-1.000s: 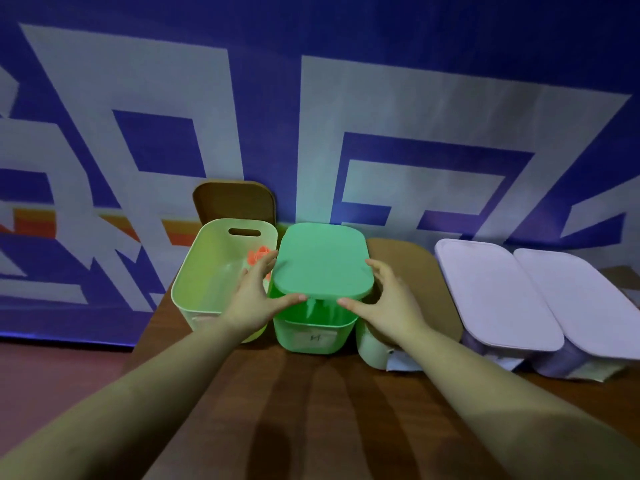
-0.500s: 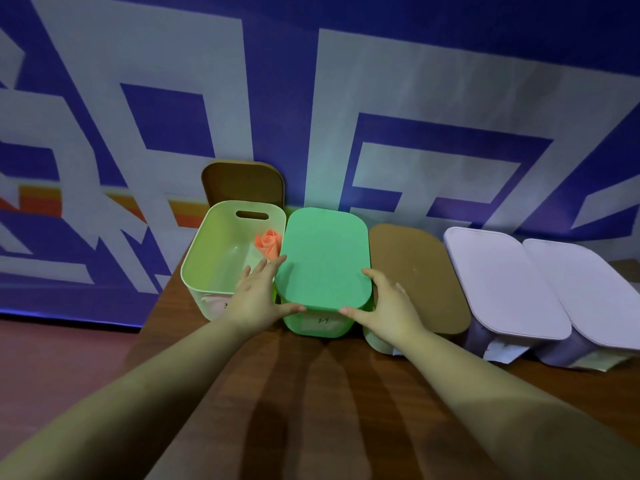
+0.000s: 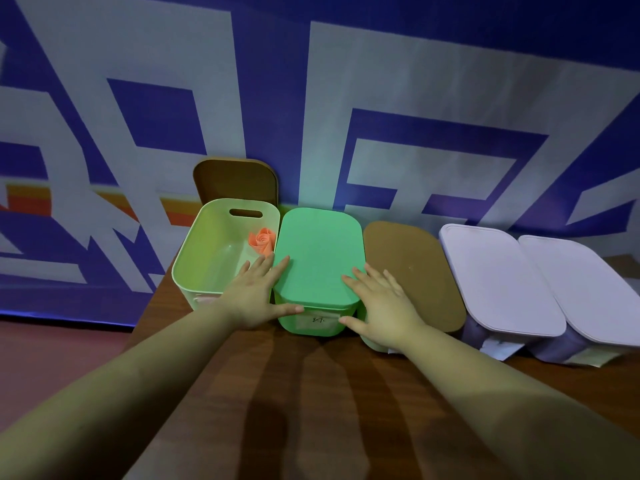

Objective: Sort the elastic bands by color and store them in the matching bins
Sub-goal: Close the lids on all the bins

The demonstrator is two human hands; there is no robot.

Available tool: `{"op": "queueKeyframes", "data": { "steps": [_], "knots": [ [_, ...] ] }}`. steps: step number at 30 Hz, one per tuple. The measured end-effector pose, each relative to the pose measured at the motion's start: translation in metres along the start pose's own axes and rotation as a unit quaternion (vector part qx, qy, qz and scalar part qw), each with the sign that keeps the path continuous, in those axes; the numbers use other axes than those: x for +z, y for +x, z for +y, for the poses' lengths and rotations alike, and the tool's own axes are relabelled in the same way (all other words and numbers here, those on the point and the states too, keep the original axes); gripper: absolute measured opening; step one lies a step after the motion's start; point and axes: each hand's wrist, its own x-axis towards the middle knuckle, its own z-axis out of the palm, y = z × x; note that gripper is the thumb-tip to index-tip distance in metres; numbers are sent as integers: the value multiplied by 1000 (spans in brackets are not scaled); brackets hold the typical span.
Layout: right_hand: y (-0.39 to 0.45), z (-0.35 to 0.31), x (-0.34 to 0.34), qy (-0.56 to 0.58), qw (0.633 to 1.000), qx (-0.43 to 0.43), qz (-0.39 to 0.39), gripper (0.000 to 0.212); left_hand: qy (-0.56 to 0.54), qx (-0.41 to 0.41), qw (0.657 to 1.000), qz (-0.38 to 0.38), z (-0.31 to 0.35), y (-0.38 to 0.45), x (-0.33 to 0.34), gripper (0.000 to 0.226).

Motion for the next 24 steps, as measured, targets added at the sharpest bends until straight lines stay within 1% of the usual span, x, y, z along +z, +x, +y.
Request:
{"op": "queueKeyframes", "data": {
  "steps": [2, 6, 11, 17, 21, 24],
  "knots": [
    [1, -1, 1, -20, 1000, -3, -10, 74, 29, 2, 999, -14, 4, 3, 0, 105],
    [2, -1, 5, -46, 999, -13, -11, 67, 61, 7, 998, 8, 6, 1, 3, 98],
    [1, -4, 7, -62, 998, -19, 1, 62, 84, 10, 996, 29, 5, -1, 9, 96],
    [2, -6, 13, -64, 996, -40, 36, 68, 144, 26, 989, 32, 0, 1, 12, 94],
    [7, -12, 20, -44, 997, -46, 36, 66, 134, 24, 990, 31, -1, -1, 14, 90],
    [7, -12, 24, -59, 998, -25, 27, 67, 119, 16, 992, 36, -1, 0, 16, 96]
  ]
}}
